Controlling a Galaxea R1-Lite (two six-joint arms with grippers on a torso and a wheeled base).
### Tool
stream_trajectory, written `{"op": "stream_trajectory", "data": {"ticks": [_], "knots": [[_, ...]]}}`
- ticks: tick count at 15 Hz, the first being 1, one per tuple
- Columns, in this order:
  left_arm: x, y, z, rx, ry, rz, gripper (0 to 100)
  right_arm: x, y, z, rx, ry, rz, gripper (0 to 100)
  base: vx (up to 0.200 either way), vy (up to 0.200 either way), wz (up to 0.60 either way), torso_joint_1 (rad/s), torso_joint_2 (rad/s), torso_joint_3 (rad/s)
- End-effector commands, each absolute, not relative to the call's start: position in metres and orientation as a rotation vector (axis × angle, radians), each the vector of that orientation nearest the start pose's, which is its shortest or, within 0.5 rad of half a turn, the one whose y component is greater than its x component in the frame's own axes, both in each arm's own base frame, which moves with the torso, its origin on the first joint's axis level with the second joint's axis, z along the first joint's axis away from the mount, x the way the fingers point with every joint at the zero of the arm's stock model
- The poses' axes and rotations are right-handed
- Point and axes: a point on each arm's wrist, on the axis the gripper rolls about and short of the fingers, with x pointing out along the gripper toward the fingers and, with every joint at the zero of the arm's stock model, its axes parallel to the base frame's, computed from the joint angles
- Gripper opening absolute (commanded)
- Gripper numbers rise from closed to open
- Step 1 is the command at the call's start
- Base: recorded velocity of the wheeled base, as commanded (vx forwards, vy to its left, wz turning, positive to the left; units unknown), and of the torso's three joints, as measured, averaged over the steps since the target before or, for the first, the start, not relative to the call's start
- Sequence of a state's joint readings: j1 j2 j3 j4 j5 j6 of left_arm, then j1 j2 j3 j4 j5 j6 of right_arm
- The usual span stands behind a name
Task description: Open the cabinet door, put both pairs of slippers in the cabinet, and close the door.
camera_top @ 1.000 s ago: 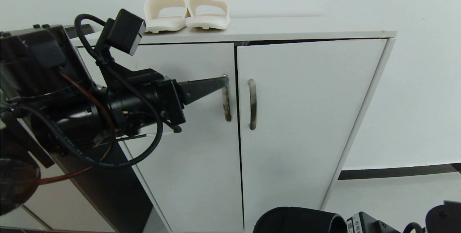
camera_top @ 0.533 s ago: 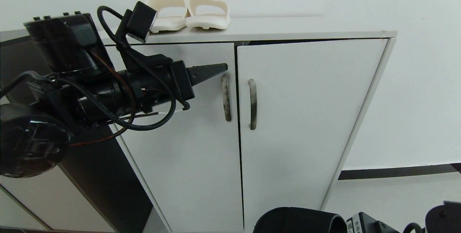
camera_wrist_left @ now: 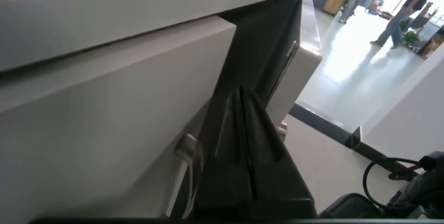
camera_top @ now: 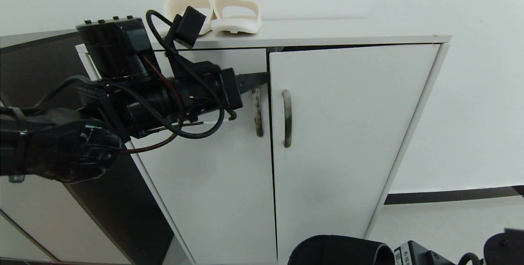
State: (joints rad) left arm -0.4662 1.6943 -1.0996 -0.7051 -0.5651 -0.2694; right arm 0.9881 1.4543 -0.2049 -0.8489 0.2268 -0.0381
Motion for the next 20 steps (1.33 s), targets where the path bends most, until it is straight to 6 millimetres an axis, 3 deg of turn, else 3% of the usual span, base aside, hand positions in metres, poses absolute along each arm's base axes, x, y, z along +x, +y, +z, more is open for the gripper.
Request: {"op": "stream_trajectory", "data": {"ticks": [1,6,9,11,12,14,16,18,20], "knots": [[0.288,-0.16,0.267,-0.241,0.044,-1.041,0,0.098,0.158,0.116,-0.193,0.377,1.207,0,0.0,0.0,0.0,0.0,0.0,0.0],[0.283,-0.167,0.268,-0.241,0.042,-1.063,0,0.093,0.155,0.11,-0.223,0.446,1.217,0,-0.04,0.0,0.0,0.0,0.0,0.001],[0.28,-0.174,0.261,-0.243,0.068,-1.066,0,0.065,0.14,0.103,-0.252,0.456,1.316,0,-0.2,0.0,0.0,0.006,0.0,0.002],[0.262,-0.195,0.25,-0.238,0.104,-1.088,0,0.056,0.137,0.103,-0.26,0.444,1.364,0,-0.2,0.0,0.0,0.007,0.0,0.002],[0.241,-0.217,0.239,-0.194,0.112,-1.124,0,0.055,0.136,0.102,-0.26,0.45,1.371,0,-0.2,0.0,0.0,-0.002,0.0,0.002],[0.228,-0.231,0.236,-0.173,0.108,-1.156,0,0.055,0.137,0.102,-0.26,0.452,1.375,0,-0.2,0.0,0.0,0.002,0.0,0.005],[0.232,-0.22,0.243,-0.188,0.077,-1.106,0,0.066,0.148,0.107,-0.239,0.445,1.337,0,-0.2,0.0,0.0,0.002,0.0,0.002],[0.236,-0.186,0.256,-0.234,0.044,-1.009,0,0.084,0.16,0.115,-0.198,0.438,1.254,0,-0.1,0.0,0.0,0.004,0.0,0.004],[0.222,-0.149,0.274,-0.284,-0.01,-0.94,0,0.096,0.172,0.119,-0.172,0.44,1.122,0,0.0,0.0,0.0,0.0,0.0,0.0]]}}
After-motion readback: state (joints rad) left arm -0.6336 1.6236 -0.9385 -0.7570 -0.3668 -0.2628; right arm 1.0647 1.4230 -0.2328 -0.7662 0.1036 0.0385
